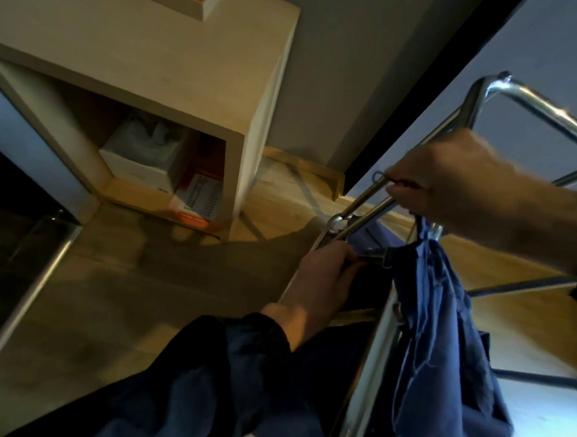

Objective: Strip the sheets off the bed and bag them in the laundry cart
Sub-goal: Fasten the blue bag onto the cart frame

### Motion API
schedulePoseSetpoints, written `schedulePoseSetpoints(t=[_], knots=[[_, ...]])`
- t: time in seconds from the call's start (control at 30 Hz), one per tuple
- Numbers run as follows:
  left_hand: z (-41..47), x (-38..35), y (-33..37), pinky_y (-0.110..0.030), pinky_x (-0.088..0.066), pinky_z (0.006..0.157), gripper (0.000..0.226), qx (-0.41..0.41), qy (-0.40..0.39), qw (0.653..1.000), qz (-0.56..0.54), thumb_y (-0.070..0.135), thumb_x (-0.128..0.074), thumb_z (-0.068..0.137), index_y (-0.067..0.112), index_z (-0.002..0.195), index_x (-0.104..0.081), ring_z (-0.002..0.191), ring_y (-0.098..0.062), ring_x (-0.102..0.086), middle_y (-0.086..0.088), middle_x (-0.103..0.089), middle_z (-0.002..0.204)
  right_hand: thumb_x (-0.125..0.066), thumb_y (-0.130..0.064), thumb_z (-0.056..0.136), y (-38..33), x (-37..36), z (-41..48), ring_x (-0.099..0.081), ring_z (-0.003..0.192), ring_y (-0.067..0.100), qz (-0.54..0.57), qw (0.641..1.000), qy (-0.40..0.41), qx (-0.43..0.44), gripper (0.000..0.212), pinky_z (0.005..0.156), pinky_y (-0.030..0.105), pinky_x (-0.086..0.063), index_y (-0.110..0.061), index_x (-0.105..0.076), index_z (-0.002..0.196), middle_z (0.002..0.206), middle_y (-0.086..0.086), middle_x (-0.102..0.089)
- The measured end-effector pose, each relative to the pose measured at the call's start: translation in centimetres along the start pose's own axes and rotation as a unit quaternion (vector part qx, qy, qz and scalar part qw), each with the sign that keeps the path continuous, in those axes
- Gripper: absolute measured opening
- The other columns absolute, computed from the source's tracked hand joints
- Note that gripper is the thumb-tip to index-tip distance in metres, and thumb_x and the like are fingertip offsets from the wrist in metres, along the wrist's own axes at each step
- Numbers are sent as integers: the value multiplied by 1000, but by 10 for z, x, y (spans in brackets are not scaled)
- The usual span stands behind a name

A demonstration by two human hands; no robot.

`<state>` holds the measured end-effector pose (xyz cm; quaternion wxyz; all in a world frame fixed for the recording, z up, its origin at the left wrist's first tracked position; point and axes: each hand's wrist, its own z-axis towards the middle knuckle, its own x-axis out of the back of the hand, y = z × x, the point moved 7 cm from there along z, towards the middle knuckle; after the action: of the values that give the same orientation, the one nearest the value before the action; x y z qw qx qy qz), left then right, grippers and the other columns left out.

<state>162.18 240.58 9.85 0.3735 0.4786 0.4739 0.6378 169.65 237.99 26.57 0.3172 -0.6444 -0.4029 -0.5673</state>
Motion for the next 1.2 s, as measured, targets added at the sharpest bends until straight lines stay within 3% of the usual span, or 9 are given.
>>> schedulePoseSetpoints(t=[0.1, 0.2, 0.3, 0.47, 0.57, 0.67, 0.83, 1.03, 1.2], knots=[[-3, 1, -1, -39, -48, 79, 9, -20, 15, 1000, 2, 6, -58, 91, 2, 97, -64, 92, -25, -62, -14, -66, 99, -50, -31, 92, -7, -13, 7, -63, 76, 21, 26, 999, 23, 25, 28, 72, 39, -55, -9, -68, 94, 84, 6, -63], [-2, 11, 2, -27, -46, 72, 6, -73, 51, 996, 27, 2, -59, 89, 4, 94, -63, 86, -18, -60, -10, -66, 92, -55, -35, 92, -6, -46, 20, -64, 78, 21, 27, 997, -57, 48, 25, 71, 40, -55, -15, -70, 95, 85, 3, -66], [3, 21, 4, -8, -34, 71, 5, -76, 92, 991, 58, 2, -61, 89, 6, 90, -63, 82, -12, -55, -7, -64, 87, -62, -33, 89, 4, -66, 32, -62, 73, 27, -23, 989, -132, 61, 23, 67, 44, -53, -13, -66, 80, 76, 6, -64], [7, 26, 5, 4, -28, 73, 4, -80, 111, 989, 61, 2, -63, 87, 6, 88, -64, 80, -7, -53, -5, -62, 84, -66, -31, 85, 4, -86, 38, -56, 65, 25, -37, 976, -208, 49, 45, 64, 40, -53, -20, -38, 51, 58, -3, -45], [9, 27, 4, 2, -30, 73, 6, -81, 100, 990, 63, 3, -62, 88, 6, 91, -65, 83, -7, -55, -6, -64, 89, -68, -29, 82, 9, -91, 43, -59, 67, 21, -36, 971, -232, 35, 43, 63, 37, -54, -24, -42, 48, 58, -7, -48], [10, 26, 5, -9, -40, 73, 9, -104, 84, 989, 69, 2, -63, 87, 8, 93, -66, 83, -9, -58, -4, -64, 90, -68, -31, 82, 13, -93, 43, -59, 67, 18, -15, 970, -240, 32, 38, 64, 39, -55, -26, -46, 51, 63, -9, -51], [12, 23, 6, -16, -45, 72, 12, -96, 38, 994, 45, 4, -62, 90, 12, 95, -69, 83, -8, -59, 1, -63, 91, -66, -29, 78, 11, -88, 38, -55, 57, 13, 16, 968, -240, 65, 35, 60, 43, -53, -27, -48, 49, 53, -5, -51], [12, 23, 8, -26, -51, 74, 10, -101, 58, 993, 14, 6, -65, 89, 10, 97, -69, 86, -11, -64, -4, -68, 93, -63, -30, 83, 6, -88, 32, -58, 65, 22, 17, 968, -232, 95, 24, 63, 45, -52, -16, -62, 64, 63, 1, -57], [11, 21, 8, -24, -48, 66, 3, -111, 87, 989, 45, 6, -65, 89, 8, 91, -66, 76, -13, -62, -4, -65, 86, -56, -31, 83, 9, -87, 30, -56, 64, 20, 41, 970, -223, 87, 38, 64, 46, -52, -26, -45, 48, 60, -5, -51]])
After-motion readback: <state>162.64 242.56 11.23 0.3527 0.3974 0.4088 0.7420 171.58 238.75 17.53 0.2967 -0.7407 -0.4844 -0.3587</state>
